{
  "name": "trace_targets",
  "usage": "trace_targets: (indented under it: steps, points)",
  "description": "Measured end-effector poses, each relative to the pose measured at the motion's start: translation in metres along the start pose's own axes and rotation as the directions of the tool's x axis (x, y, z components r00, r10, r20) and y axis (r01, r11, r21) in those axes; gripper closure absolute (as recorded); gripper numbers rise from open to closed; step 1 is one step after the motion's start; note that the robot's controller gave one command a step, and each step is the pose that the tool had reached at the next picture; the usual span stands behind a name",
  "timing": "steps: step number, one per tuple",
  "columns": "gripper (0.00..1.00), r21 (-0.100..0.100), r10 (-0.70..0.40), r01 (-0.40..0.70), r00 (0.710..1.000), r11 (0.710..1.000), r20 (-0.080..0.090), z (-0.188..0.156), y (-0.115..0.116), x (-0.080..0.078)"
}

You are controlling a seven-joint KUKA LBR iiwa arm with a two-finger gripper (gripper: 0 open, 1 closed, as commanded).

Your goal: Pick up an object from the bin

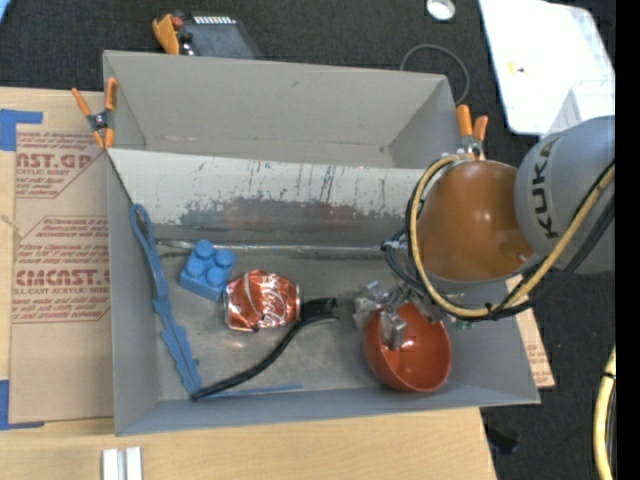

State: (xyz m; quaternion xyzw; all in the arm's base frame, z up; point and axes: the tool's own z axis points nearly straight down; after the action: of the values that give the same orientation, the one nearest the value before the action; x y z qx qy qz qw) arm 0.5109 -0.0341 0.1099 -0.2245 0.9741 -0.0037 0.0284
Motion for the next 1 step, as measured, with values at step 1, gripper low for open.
trace_targets:
  steps: [1]
  points:
    - [1.00,0.000,0.000,0.000,1.000,1.000,0.000,-0.0169,0.0002,-0.0010]
